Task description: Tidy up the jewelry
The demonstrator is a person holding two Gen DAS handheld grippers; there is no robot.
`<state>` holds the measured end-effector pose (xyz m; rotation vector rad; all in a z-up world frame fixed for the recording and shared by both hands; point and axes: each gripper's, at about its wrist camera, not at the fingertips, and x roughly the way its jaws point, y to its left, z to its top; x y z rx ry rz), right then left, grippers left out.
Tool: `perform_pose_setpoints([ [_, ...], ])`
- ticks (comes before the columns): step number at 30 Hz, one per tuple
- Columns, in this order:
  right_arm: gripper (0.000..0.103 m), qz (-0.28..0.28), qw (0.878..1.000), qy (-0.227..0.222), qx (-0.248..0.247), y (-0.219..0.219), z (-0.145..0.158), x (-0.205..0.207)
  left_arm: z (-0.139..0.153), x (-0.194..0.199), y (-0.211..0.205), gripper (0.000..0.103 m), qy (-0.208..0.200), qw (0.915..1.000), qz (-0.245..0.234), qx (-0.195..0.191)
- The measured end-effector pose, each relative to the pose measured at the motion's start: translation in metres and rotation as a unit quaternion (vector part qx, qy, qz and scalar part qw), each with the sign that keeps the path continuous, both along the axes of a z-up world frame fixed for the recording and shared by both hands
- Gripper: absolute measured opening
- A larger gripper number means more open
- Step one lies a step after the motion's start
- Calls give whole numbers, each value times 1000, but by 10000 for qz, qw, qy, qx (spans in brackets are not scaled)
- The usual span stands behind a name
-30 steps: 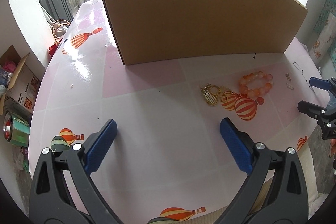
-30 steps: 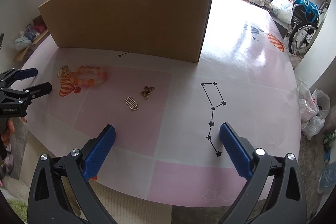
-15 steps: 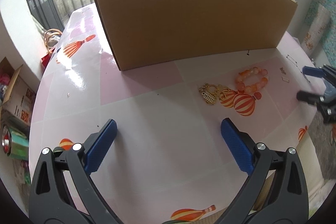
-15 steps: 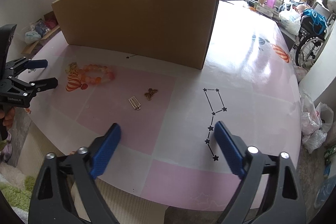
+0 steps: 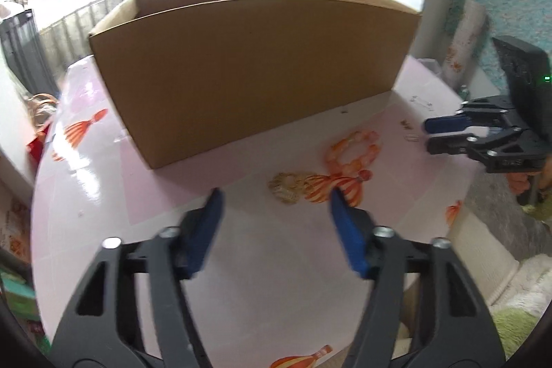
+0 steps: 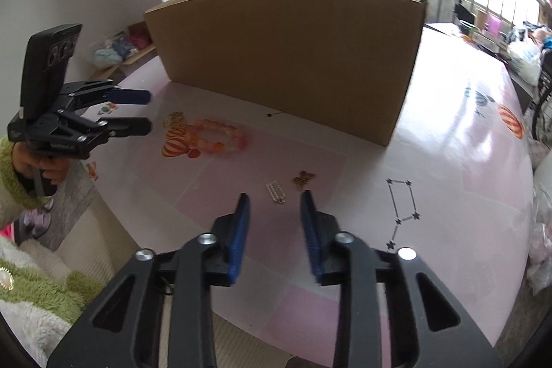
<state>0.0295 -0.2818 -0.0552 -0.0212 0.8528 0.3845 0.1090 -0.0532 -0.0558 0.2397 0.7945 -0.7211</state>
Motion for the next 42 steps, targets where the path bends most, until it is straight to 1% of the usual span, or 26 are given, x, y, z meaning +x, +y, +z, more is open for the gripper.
perform_pose_setpoints([
  [1,24,74,10000,1,9,1,0,0,-1,-1,-1,55,-15,10000,-80,23],
  [3,22,197,9998,-11,-81,3,-1,3,-3,-3,-5,45,-28,9997,-223,103],
  [5,18,293,9995,1,-114,3,-2,5,-5,-4,-6,43,-6,9993,-333,143],
  [9,16,475,9988,12,-139,0,-2,10,-9,-1,-6,31,57,9985,-515,185],
  [14,16,722,9972,44,-210,-1,-1,17,-9,4,-5,28,24,9977,-649,215],
  [17,16,910,9951,55,-395,3,0,18,-10,6,-4,24,-8,9972,-709,249],
  [19,6,1046,9932,119,-487,7,0,20,-9,7,-3,23,-2,9968,-758,269],
  [23,5,1246,9902,213,-595,9,2,20,-8,7,-3,22,-11,9954,-889,366],
  [30,5,1228,9917,291,-240,-4,0,21,-7,11,-10,22,32,9917,-1148,584],
  [37,5,1178,9924,309,-155,-5,-1,22,-10,19,-27,22,56,9866,-1410,822],
  [39,5,1161,9927,305,-142,-5,-2,22,-11,19,-30,16,22,9853,-1471,871],
  [42,5,1147,9929,295,-147,-5,-2,21,-12,16,-34,16,-86,9842,-1493,947],
])
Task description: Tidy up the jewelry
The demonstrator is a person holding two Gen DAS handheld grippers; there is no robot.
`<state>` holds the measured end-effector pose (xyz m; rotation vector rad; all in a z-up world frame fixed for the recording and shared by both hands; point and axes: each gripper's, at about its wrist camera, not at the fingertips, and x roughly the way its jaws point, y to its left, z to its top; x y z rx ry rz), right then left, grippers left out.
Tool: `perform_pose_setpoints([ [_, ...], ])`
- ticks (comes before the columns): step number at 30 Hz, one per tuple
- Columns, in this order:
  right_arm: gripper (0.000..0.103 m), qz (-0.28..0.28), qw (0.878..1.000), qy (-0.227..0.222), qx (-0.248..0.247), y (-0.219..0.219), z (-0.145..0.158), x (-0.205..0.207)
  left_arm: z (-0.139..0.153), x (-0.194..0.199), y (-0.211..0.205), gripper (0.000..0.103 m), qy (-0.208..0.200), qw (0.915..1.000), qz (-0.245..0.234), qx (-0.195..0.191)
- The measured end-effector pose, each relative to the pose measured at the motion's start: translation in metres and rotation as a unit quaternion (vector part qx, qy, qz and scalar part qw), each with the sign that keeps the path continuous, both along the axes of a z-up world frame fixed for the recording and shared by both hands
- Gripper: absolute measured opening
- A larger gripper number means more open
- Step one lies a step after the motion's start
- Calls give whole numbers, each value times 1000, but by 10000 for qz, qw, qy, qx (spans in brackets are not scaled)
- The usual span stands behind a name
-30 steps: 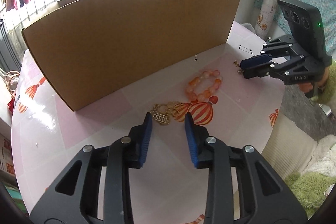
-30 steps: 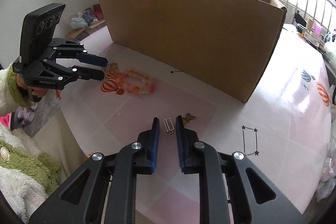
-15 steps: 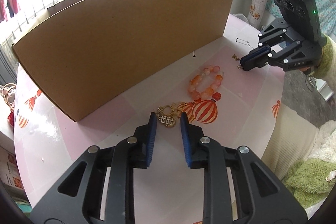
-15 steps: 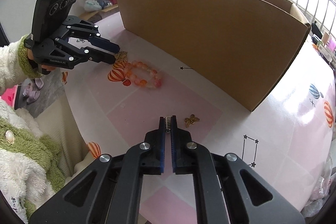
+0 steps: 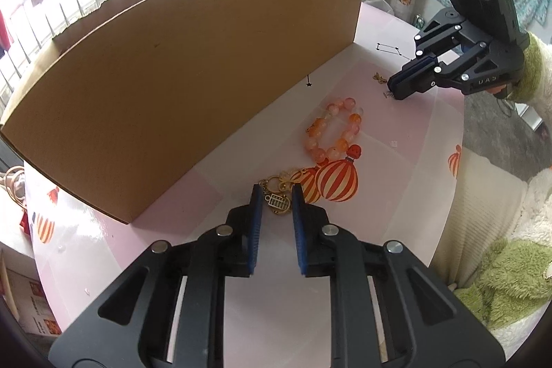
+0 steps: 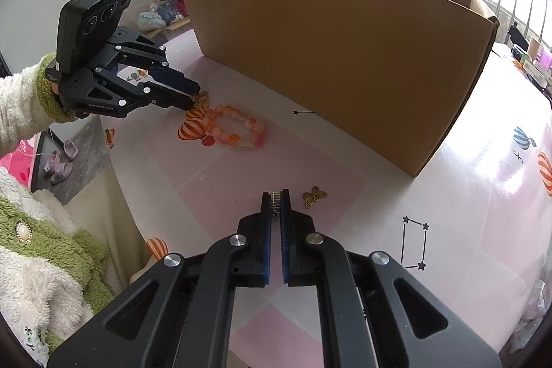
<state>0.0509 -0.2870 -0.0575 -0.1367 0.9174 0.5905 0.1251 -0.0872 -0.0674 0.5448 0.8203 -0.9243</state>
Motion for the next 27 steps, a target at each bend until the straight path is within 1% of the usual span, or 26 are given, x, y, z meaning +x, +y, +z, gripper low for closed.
perform_pose_setpoints([
  [1,5,-4,10000,0,1,0,0,0,0,-1,-1,16,-37,10000,12,8],
  [3,5,-1,10000,-6,-5,-1,0,0,0,-3,-1,12,-129,9999,44,12],
  [6,5,1,10000,-3,-6,-1,0,0,1,-4,1,7,-119,9998,134,-88],
  [10,5,3,10000,-9,-9,-1,0,1,1,-4,4,7,-117,9997,180,-125],
  [11,5,2,10000,-11,-10,-1,0,1,1,-5,4,6,-122,9997,178,-138],
  [12,5,1,10000,-11,-8,-1,0,1,2,-5,5,0,-114,9996,174,-176],
  [15,5,-6,10000,-15,-7,-2,0,1,6,-3,9,0,-24,9993,225,-295],
  [18,5,-3,10000,-18,-9,-2,0,1,5,-5,8,0,-44,9995,246,-212],
  [22,5,-5,10000,-25,-9,-3,0,1,5,-8,5,1,-51,9994,330,-79],
  [25,5,-22,10000,-23,19,-4,-1,1,4,-11,4,9,-104,9993,348,-25],
  [27,5,-24,10000,-27,15,-4,-1,2,4,-11,3,17,-94,9992,378,-14],
])
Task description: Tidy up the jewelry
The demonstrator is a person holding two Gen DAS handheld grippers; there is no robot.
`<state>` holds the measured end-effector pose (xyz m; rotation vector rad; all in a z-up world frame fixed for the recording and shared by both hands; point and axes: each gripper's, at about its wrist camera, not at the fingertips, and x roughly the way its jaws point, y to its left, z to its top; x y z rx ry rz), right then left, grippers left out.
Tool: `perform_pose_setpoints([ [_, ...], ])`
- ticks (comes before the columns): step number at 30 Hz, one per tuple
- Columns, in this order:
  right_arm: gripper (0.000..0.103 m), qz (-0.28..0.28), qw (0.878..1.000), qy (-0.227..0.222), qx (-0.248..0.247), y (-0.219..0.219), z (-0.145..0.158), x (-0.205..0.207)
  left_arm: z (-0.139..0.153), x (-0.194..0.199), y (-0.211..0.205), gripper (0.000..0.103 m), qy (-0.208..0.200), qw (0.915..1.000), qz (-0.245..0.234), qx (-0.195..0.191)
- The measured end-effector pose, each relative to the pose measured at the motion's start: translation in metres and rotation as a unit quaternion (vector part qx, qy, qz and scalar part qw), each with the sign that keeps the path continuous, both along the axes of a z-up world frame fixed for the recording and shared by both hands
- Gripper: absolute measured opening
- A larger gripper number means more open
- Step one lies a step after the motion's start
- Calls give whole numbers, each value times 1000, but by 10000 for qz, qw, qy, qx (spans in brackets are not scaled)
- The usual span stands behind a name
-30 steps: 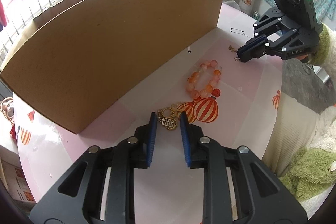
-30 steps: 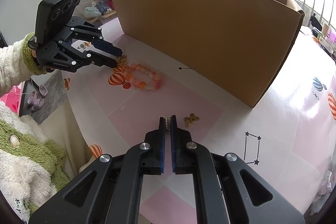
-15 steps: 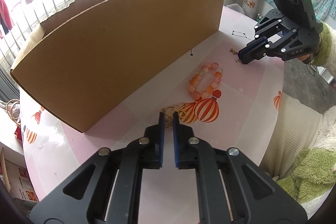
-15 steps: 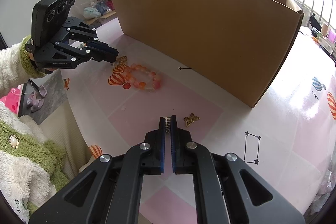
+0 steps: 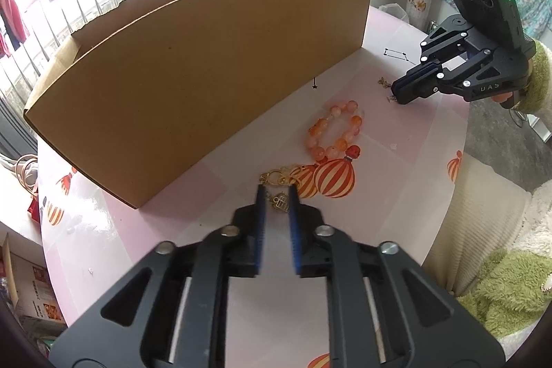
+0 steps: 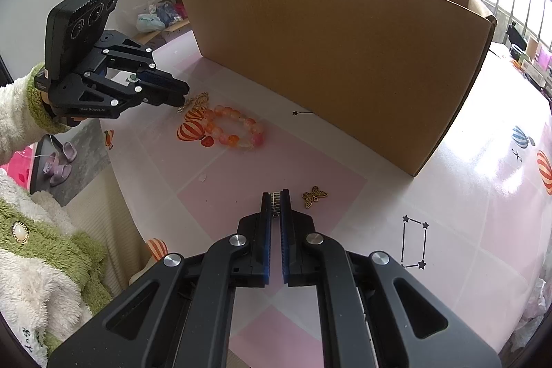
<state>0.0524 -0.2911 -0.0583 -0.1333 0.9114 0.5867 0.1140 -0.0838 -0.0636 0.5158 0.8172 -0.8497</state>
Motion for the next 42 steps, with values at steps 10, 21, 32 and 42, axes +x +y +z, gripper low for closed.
perform_pose_setpoints([
  [10,5,5,10000,-16,-54,3,1,-2,-4,3,-4,18,-25,10000,37,52],
  [21,5,26,10000,-15,-49,5,2,-3,-5,5,-7,0,-10,9999,-102,9],
  [32,5,-97,9999,-51,-8,1,0,-5,3,-3,6,0,-49,9997,15,-252],
  [42,5,-282,9993,-87,215,-5,0,-10,18,-3,29,0,-7,9972,384,-639],
])
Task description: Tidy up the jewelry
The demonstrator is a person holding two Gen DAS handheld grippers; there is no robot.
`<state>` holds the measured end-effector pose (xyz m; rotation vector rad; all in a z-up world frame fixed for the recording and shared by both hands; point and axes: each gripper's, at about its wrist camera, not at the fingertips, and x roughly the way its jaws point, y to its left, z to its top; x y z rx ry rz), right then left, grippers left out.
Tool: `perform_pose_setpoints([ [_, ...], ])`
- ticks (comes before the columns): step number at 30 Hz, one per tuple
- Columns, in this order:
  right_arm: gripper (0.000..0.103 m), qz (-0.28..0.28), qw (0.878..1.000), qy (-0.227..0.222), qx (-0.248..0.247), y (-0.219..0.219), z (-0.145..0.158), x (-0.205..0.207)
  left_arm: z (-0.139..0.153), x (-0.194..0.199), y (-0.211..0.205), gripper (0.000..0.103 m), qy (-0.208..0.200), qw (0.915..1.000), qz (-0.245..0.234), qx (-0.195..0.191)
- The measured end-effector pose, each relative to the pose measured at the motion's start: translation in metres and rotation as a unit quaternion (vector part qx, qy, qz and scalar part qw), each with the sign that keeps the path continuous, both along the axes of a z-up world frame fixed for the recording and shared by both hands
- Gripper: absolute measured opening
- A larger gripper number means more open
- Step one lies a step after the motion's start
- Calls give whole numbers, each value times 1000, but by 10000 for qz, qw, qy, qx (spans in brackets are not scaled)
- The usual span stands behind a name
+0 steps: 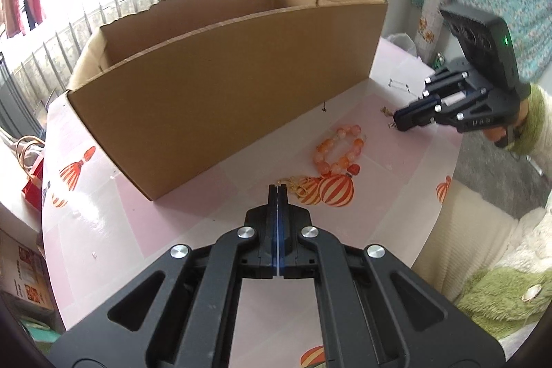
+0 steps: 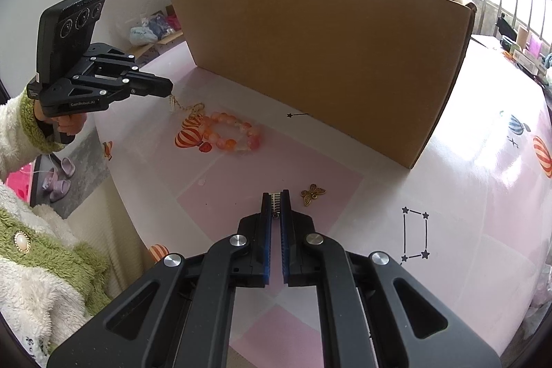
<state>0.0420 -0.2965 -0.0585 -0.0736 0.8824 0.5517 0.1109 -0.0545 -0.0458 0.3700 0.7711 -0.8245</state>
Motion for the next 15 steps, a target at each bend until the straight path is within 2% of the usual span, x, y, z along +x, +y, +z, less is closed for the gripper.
perform_pose_setpoints([
  [7,5,-103,9998,-53,130,-1,2,-1,11,5,8,0,51,9991,216,-350],
  [15,5,-164,9988,-222,402,1,11,-4,16,7,12,0,36,9978,397,-526],
])
